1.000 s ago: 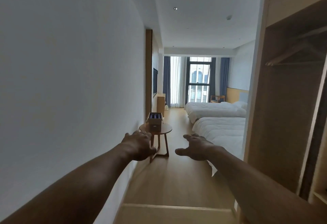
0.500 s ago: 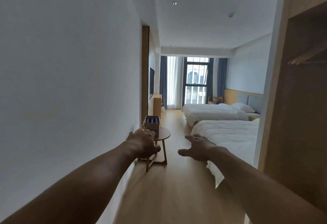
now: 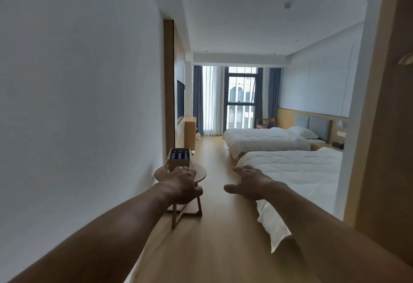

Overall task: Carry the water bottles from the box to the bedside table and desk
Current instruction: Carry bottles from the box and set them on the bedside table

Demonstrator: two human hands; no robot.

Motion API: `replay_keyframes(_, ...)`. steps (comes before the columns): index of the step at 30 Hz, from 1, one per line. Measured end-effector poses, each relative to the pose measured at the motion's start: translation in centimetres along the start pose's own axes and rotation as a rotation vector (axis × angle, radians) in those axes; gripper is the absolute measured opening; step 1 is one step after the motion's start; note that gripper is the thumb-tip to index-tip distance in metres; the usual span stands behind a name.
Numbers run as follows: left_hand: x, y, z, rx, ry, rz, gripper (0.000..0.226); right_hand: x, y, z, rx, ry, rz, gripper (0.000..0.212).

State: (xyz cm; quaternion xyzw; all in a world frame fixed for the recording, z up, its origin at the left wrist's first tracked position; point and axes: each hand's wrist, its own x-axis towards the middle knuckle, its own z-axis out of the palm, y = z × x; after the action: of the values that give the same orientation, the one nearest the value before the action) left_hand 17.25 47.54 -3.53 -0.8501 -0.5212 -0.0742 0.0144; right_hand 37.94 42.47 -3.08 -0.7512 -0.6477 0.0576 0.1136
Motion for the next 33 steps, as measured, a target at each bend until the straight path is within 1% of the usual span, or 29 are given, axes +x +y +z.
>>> replay_keyframes(4,7.4,1.3,0.7,-0.016,-0.003,-0.017,0.050,6.6,3.3,-1.0,0.010,-0.005,-0.014,0.085)
replay_keyframes(7,13.0,2.1,1.5,-0.027,0.000,-0.029,0.053,11.8,5.8,-1.7,0.018,0.013,-0.035,0.084)
replay_keyframes(9,16.3,2.2,2.1,-0.017,-0.014,-0.032,0.055,15.0,7.0,-1.7,0.024,-0.007,-0.048,0.084)
replay_keyframes(16,29.5,1.4,4.6,0.007,-0.019,0.002,0.055,27.7,10.4,-0.3,0.033,-0.029,-0.048,0.084)
replay_keyframes(19,36.0,0.3,5.7,-0.006,-0.002,0.013,0.059,33.9,11.5,-0.2,0.020,-0.032,-0.037,0.084)
replay_keyframes(27,52.6,-2.8,6.3,0.004,-0.006,0.021,0.061,50.6,13.9,-1.0,0.019,-0.020,0.010,0.083)
replay_keyframes(33,64.6,-3.1,8.2,0.031,-0.015,0.022,0.062,62.5,17.9,-0.8,0.015,-0.010,0.014,0.084)
